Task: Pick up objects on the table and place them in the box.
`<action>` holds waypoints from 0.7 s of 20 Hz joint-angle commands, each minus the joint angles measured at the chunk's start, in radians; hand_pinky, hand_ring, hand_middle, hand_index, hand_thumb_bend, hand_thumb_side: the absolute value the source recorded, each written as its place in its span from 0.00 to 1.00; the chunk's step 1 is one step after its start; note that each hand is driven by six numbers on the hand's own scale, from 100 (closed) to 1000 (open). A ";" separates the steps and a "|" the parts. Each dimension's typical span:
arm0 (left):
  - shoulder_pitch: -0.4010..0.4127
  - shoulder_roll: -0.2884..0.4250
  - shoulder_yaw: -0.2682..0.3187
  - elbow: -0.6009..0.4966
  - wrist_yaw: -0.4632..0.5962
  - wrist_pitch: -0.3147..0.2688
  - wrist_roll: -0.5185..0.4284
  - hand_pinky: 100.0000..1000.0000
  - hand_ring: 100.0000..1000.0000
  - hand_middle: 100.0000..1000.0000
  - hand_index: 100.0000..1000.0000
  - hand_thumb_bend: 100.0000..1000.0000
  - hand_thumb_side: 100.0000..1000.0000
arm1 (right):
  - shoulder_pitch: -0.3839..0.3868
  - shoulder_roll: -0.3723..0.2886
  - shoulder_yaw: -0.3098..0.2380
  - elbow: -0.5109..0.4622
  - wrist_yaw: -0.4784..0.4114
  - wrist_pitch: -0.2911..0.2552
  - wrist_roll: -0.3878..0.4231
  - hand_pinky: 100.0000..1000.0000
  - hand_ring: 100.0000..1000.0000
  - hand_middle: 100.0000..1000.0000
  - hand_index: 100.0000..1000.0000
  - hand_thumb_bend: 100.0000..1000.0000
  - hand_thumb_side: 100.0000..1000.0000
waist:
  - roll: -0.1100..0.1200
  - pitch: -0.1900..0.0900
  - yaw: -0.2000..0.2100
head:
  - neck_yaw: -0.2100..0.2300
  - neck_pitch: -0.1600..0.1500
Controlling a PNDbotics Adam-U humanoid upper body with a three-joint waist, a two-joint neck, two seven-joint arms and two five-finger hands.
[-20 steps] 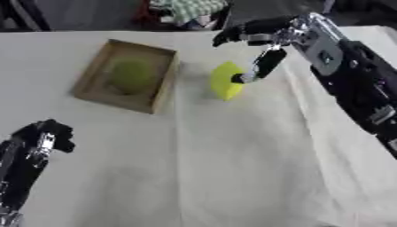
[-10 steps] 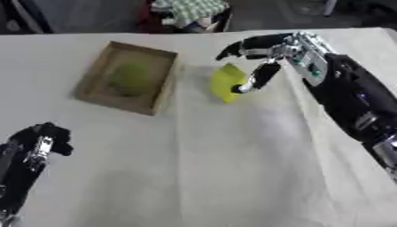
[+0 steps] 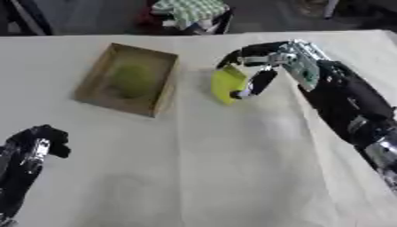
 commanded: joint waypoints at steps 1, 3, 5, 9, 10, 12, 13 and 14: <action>-0.013 0.010 0.002 -0.018 0.001 -0.001 -0.003 0.48 0.45 0.45 0.55 0.00 0.70 | -0.022 -0.017 -0.015 -0.001 0.009 -0.040 0.018 0.71 0.78 0.77 0.90 0.19 0.34 | 0.000 -0.016 0.002 | -0.004 -0.013; -0.013 0.010 0.002 -0.018 0.001 -0.001 -0.002 0.48 0.45 0.45 0.55 0.00 0.70 | -0.024 -0.018 -0.017 -0.007 0.003 -0.043 -0.003 0.68 0.67 0.69 0.86 0.13 0.32 | 0.000 -0.017 0.002 | -0.004 -0.013; -0.013 0.010 0.002 -0.018 0.001 -0.001 -0.003 0.48 0.45 0.45 0.55 0.00 0.70 | -0.025 -0.020 -0.016 -0.017 -0.006 -0.046 -0.025 0.66 0.62 0.62 0.82 0.06 0.31 | 0.000 -0.017 0.002 | -0.005 -0.014; -0.014 0.010 0.002 -0.018 0.001 -0.001 -0.004 0.48 0.45 0.45 0.55 0.00 0.70 | -0.032 -0.024 -0.014 -0.049 -0.031 -0.046 -0.063 0.66 0.59 0.55 0.79 0.02 0.29 | -0.001 -0.018 0.004 | -0.004 -0.015; -0.014 0.010 0.001 -0.018 0.001 -0.001 -0.004 0.48 0.45 0.45 0.55 0.00 0.70 | -0.038 -0.025 -0.013 -0.058 -0.040 -0.044 -0.067 0.66 0.59 0.55 0.79 0.02 0.29 | -0.001 -0.018 0.006 | -0.004 -0.015; -0.015 0.010 0.000 -0.018 0.001 -0.001 -0.005 0.48 0.45 0.45 0.55 0.00 0.70 | -0.058 -0.024 -0.015 -0.077 -0.059 -0.037 -0.073 0.66 0.58 0.54 0.78 0.02 0.28 | -0.003 -0.020 0.011 | -0.006 -0.015; -0.017 0.008 -0.001 -0.018 0.001 -0.001 -0.007 0.48 0.45 0.45 0.55 0.00 0.70 | -0.069 -0.022 -0.017 -0.085 -0.069 -0.032 -0.075 0.65 0.58 0.54 0.78 0.01 0.28 | -0.003 -0.021 0.015 | -0.007 -0.015; -0.019 0.007 -0.004 -0.018 0.002 -0.001 -0.009 0.48 0.45 0.45 0.55 0.00 0.70 | -0.083 -0.018 -0.019 -0.092 -0.078 -0.026 -0.078 0.65 0.58 0.53 0.78 0.01 0.27 | -0.004 -0.022 0.020 | -0.009 -0.015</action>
